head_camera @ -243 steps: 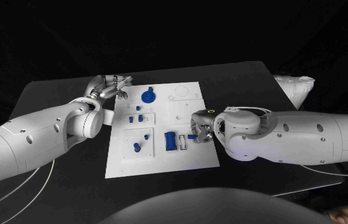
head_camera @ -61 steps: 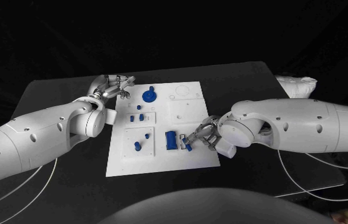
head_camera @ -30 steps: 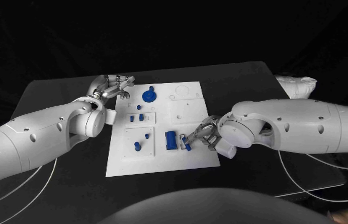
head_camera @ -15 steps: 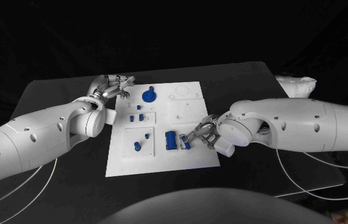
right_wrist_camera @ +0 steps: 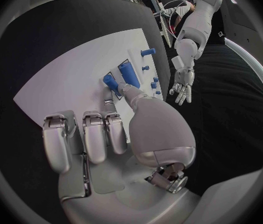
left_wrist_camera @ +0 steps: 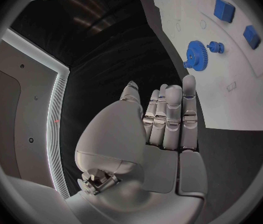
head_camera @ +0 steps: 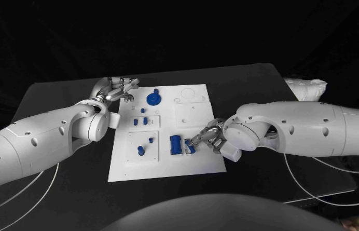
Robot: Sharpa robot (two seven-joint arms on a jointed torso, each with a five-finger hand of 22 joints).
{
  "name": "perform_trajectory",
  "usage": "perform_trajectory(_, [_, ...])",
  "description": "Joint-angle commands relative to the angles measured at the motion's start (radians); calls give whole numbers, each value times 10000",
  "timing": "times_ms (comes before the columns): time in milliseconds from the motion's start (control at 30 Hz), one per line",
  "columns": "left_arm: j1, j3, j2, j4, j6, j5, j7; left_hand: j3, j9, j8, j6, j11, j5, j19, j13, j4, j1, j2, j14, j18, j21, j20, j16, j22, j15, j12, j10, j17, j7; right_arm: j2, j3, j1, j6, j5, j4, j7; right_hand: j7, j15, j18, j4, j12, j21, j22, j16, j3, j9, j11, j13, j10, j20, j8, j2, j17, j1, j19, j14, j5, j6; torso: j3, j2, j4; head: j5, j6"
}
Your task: Assemble the parts on the task board
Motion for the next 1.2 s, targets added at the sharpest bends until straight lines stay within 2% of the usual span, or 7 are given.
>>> perform_trajectory(33, [5, 7, 12, 19, 136, -43, 41, -43, 14, 30, -82, -6, 65, 61, -2, -7, 11, 85, -69, 104, -54, 6, -35, 10, 11, 57, -44, -12, 15, 19, 2, -12, 172, 34, 25, 49, 74, 33, -66, 55, 28, 45, 2631, 41, -168, -52, 17, 2630, 1048, 25, -98, -73, 2634, -201, 1047, 1042, -48, -106, -6, -2, 3, 5, 2])
perform_trajectory(600, [5, 7, -5, 33, 136, -43, 47, -43, 14, 30, -82, -6, 65, 61, -2, -7, 11, 85, -69, 104, -54, 6, -35, 10, 11, 57, -44, -12, 15, -192, 1, -12, -36, -1008, 265, 164, 269, 254, -66, 83, 28, 45, 2631, 41, -580, -28, 229, 2630, 1048, 238, -60, -127, 2634, -231, 1047, 1042, -190, -495, 5, 0, -2, 43, 2])
perform_trajectory(667, [5, 7, -14, 38, 128, -43, 50, -43, 14, 30, -82, -6, 65, 61, -2, -7, 11, 85, -69, 104, -54, 6, -35, 10, 11, 57, -44, -12, 15, -304, 0, -21, -69, -1720, 402, 269, 124, 169, -66, -3, 28, 45, 2631, 41, -686, 354, 118, 2630, 1048, 200, 435, -77, 2634, -89, 1047, 1042, -343, -293, 7, 2, -6, 52, 2])
perform_trajectory(700, [5, 7, -18, 38, 125, -43, 50, -43, 14, 30, -82, -6, 65, 61, -2, -7, 11, 85, -69, 104, -54, 6, -35, 10, 11, 57, -44, -12, 15, -365, 0, -31, -55, -2116, 479, 310, 37, 55, -66, -35, 28, 45, 2631, 41, -852, 929, 29, 2630, 1048, 98, 983, 16, 2634, 2, 1047, 1042, -544, -533, 4, 2, -4, 51, 2])
perform_trajectory(733, [5, 7, -24, 38, 124, -43, 51, -43, 14, 30, -82, -6, 65, 61, -2, -7, 11, 85, -69, 104, -54, 6, -35, 10, 11, 57, -44, -12, 15, -440, 0, -47, -16, -2585, 579, 345, -7, -134, -66, 6, 28, 45, 2631, 41, -1220, 2258, -128, 2630, 1048, -125, 2164, 260, 2634, 82, 1047, 1042, -795, -1370, 11, 2, -8, 58, 2])
perform_trajectory(900, [5, 7, -34, 36, 123, -47, 53, -43, 14, 30, -82, -6, 65, 61, -2, -7, 11, 85, -69, 104, -54, 6, -35, 10, 11, 57, -44, -12, 15, -706, 0, -129, 263, -3721, 977, 322, -249, -180, -66, -110, 28, 45, 2631, 41, -1513, 4236, -245, 2630, 1048, -131, 4175, 353, 2634, 549, 1047, 1042, -1560, -2029, 9, 2, -18, 44, 2])
perform_trajectory(1200, [3, 7, -8, 20, 144, -57, 65, -69, 12, 29, -100, -2, 66, 59, -4, -6, 35, 100, -74, 105, -90, 7, -43, 15, 15, 65, -60, -18, 21, -738, -1, -214, 758, -3633, 1210, 126, -423, -304, -66, 6, 28, 45, 2631, 41, -1778, 5915, -406, 2630, 1048, -259, 5851, 557, 2634, 908, 1047, 1042, -2446, -2415, 0, -5, 5, 7, 2])
